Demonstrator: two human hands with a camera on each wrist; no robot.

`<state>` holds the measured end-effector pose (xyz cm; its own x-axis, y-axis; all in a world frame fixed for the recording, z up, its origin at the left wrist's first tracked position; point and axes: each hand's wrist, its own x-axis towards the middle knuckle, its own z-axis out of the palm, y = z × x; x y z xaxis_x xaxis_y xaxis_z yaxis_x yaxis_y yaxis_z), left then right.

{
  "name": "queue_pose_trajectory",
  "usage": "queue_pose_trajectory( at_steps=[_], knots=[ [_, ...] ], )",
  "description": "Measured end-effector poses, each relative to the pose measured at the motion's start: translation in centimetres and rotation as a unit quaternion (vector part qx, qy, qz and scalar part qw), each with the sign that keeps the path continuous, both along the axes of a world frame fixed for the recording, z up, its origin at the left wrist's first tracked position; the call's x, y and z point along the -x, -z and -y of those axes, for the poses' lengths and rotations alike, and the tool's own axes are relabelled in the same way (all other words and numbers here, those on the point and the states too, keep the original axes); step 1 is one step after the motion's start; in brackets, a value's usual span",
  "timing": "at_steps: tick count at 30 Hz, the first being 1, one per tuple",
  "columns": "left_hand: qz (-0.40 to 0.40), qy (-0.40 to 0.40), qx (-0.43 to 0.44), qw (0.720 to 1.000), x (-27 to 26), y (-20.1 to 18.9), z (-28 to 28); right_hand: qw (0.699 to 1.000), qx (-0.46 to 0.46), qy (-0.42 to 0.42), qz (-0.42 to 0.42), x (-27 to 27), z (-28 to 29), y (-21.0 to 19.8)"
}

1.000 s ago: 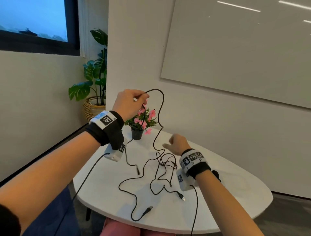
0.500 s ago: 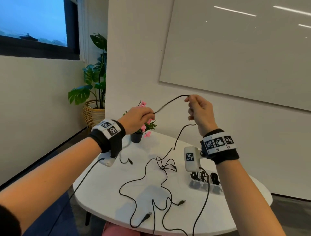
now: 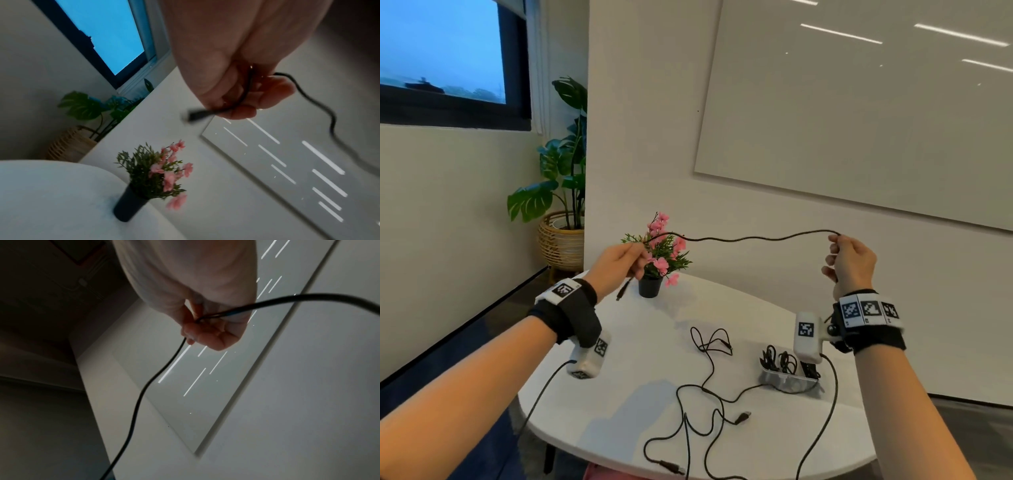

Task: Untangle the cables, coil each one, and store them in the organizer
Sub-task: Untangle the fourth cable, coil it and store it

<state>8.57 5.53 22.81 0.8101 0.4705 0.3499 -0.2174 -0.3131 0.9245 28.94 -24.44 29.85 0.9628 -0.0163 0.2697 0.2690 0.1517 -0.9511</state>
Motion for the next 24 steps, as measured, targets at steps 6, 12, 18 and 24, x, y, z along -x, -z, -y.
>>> queue_pose_trajectory(
  at_steps=[6,12,18,24],
  knots=[
    [0.066,0.012,0.086,0.994,0.2,-3.4,2.0,0.984,0.164,-0.067,-0.004,0.2,-1.0,3.3],
    [0.019,0.049,0.052,0.997,-0.3,-6.0,4.4,0.862,0.470,-0.123,0.147,3.4,-4.7,3.9],
    [-0.018,0.186,0.087,0.979,0.0,-6.7,5.2,0.874,0.316,-0.311,0.197,8.6,-8.8,3.2],
    [0.043,0.109,0.113,0.987,0.2,-6.2,4.3,0.928,0.148,-0.295,0.173,9.7,-10.3,3.5]
  ],
)
